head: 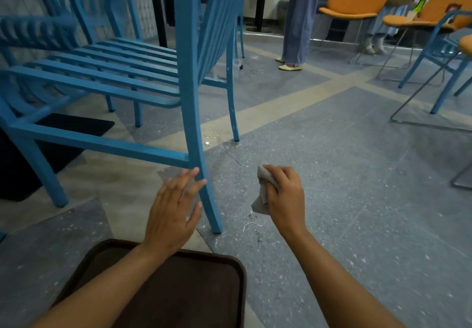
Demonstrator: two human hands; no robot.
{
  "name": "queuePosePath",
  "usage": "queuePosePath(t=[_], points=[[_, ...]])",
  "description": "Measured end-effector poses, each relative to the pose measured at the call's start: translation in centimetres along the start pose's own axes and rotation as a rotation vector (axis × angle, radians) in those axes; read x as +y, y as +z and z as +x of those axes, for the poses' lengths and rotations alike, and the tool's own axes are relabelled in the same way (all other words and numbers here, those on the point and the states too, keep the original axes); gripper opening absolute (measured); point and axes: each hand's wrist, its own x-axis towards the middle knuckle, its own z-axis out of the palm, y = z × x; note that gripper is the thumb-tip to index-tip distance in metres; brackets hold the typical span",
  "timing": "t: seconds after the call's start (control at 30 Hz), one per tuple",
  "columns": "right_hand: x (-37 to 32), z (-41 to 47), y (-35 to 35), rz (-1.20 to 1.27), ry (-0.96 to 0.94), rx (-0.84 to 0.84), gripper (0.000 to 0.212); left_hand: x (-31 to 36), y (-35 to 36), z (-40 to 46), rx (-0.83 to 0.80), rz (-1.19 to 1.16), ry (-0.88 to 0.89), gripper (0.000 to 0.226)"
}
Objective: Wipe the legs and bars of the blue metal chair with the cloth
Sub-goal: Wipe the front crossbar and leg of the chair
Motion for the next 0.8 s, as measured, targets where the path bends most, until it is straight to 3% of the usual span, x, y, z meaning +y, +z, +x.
queuePosePath(t=[0.13, 0.3, 0.6, 0.8], points=[[3.7, 0.2, -1.8, -0.002, 0.108, -0.061, 0.029, 3.6, 2.4, 1.8, -0.214, 0.183, 0.117, 0.049], [7.6, 1.9, -6.6, 0.008, 0.191, -0.160, 0.032, 7.8, 3.5, 6.2, -0.312, 0.330, 0.031, 0.053], [6.6, 11.0, -14.4, -0.064, 0.136, -0.184, 0.029, 13.3, 1.5, 11.2, -0.173, -0.049, -0.454, 0.053], [2.5, 16.5, -15.2, -0.192, -0.007, -0.433, 0.025, 13.0, -0.3, 13.0, -0.168, -0.142, -0.705, 0.056]])
